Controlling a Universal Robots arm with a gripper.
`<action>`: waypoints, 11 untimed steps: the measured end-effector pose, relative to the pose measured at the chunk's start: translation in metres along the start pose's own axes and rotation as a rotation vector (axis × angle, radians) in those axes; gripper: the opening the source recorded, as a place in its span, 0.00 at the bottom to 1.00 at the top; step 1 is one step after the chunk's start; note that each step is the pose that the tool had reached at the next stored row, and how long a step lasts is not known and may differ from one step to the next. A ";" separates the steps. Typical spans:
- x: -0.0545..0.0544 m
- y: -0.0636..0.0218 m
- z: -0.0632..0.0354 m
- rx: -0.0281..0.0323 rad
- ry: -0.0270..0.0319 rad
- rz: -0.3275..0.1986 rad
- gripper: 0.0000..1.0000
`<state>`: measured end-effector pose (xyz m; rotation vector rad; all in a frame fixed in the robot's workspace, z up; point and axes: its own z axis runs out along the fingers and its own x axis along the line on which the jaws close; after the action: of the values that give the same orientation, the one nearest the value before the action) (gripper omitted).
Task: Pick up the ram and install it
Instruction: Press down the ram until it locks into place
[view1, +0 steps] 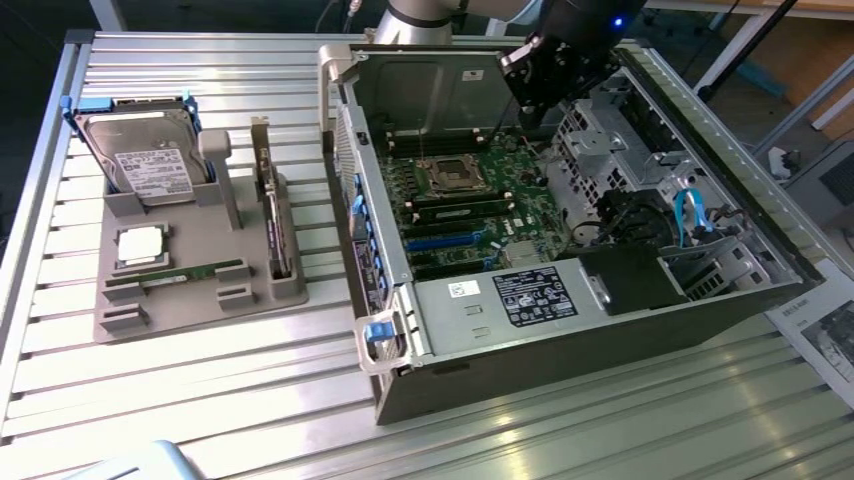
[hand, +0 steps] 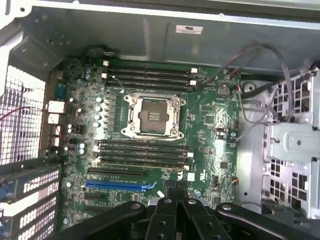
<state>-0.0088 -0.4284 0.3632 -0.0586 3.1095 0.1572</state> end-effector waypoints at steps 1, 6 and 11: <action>0.000 0.0000 0.0002 0.0004 -0.0013 0.014 0.10; 0.000 0.0001 0.0003 -0.0026 -0.0001 0.019 0.10; 0.000 0.0001 0.0004 -0.0221 0.0140 0.024 0.10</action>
<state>-0.0090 -0.4282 0.3628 -0.0236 3.1236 0.1926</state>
